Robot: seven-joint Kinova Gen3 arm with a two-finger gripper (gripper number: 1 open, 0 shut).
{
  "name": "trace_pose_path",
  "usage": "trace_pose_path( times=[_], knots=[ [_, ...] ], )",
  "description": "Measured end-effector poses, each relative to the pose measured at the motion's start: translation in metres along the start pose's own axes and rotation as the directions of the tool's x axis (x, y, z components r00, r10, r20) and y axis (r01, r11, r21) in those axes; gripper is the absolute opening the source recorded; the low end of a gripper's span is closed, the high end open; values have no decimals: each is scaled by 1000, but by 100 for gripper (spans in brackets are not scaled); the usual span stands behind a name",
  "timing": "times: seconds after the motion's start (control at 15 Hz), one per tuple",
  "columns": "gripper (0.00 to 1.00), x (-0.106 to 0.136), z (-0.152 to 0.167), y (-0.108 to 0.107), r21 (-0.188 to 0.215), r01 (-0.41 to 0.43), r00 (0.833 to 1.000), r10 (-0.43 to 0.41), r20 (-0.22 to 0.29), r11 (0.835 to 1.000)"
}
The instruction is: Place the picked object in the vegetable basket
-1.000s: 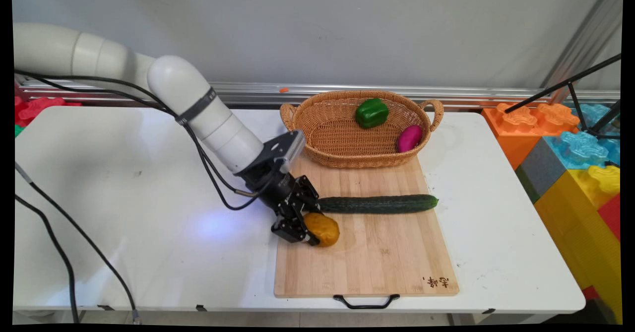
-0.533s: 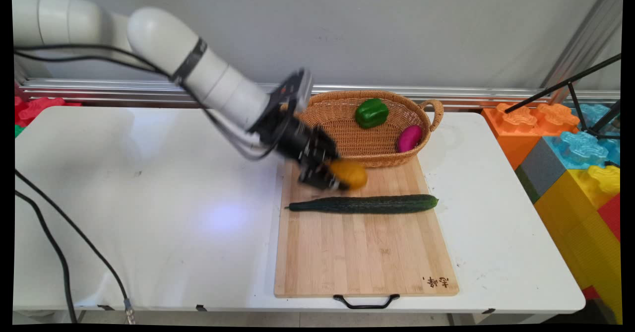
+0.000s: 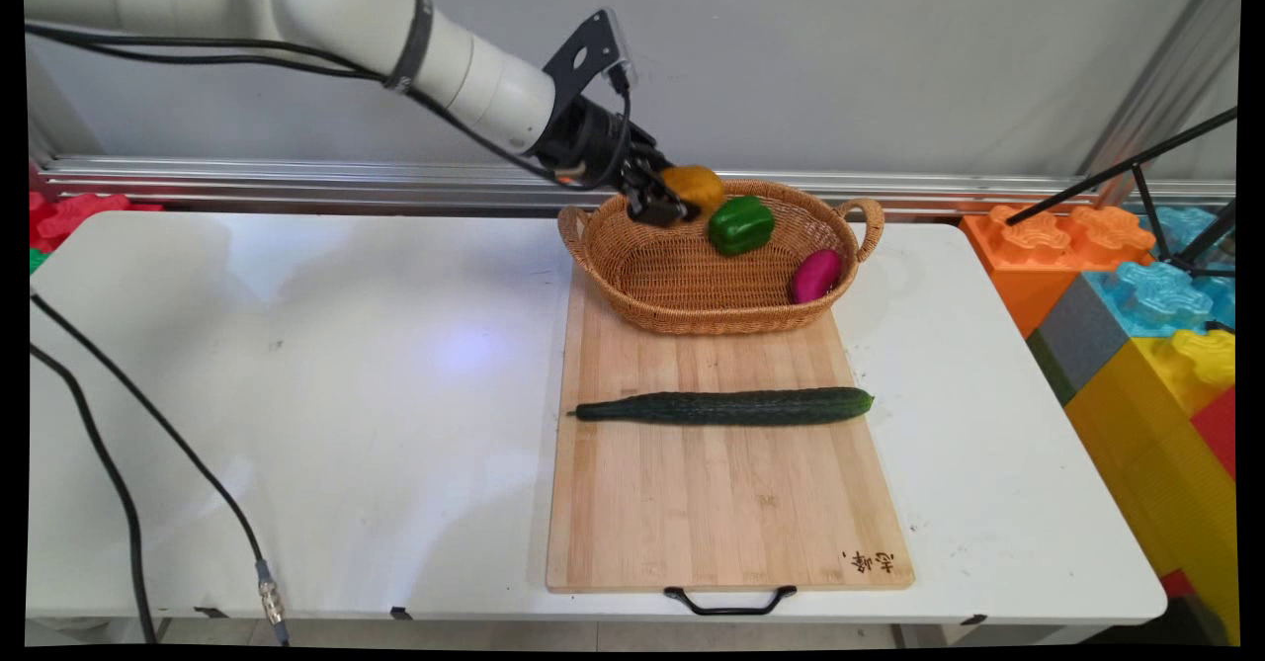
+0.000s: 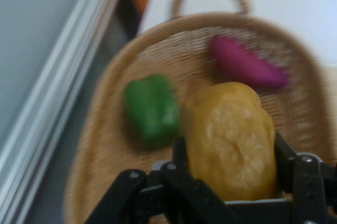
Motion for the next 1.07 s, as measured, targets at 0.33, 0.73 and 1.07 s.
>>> trace_pose_path(
  times=[0.33,0.73,1.07],
  knots=[
    [0,-15,34,-35,136,52,991,-68,113,989],
    [0,-31,64,-47,180,92,972,-127,196,979],
    [100,-26,75,-43,159,125,970,-154,189,979]
  ],
)
